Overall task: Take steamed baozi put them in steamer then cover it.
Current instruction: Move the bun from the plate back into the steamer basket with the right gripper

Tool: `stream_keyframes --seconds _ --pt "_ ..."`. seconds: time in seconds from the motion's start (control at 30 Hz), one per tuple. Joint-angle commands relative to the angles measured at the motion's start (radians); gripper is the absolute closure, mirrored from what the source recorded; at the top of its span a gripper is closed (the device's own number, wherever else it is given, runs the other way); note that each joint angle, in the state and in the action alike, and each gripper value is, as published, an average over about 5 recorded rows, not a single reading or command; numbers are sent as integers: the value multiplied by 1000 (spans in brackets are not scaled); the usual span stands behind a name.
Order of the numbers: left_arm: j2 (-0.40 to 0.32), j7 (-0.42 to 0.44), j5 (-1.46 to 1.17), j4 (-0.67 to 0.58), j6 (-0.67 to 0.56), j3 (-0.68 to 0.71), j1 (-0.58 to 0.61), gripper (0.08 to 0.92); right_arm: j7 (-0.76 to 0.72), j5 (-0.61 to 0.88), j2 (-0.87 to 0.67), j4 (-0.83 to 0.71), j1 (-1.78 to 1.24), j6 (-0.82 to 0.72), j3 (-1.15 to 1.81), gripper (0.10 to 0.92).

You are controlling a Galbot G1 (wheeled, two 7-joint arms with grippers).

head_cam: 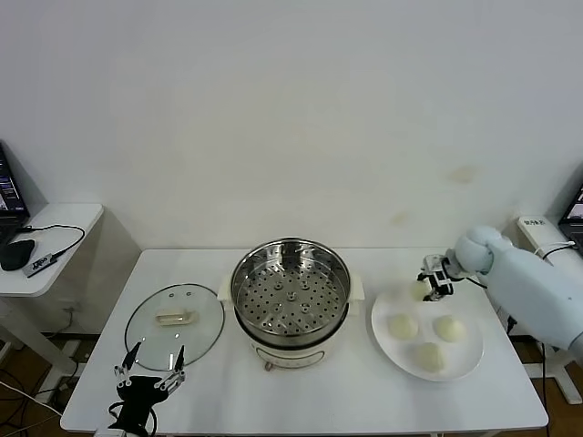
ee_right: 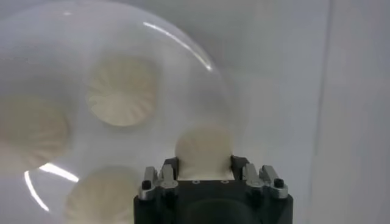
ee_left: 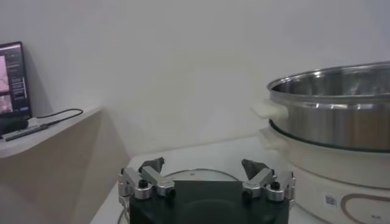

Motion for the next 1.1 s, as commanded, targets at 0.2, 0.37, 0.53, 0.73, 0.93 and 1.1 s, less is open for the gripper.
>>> stream_keyframes --seconds 0.2,0.37,0.53,0.73,0.93,1.1 --pt "9 0 -5 -9 2 6 -1 177 22 329 50 158 508 -4 -361 474" --pt "17 0 -16 -12 2 -1 -1 177 57 394 158 176 564 14 -437 474" --pt "21 1 -22 -10 2 -9 -2 177 103 426 281 177 576 82 -500 474" --pt "22 3 -31 -10 1 -27 1 177 146 388 430 140 557 211 -565 474" --pt "20 3 -41 -8 1 -52 5 177 144 245 518 87 513 326 -615 474" --pt "9 3 -42 -10 0 -57 6 177 148 98 559 31 476 433 -633 474"
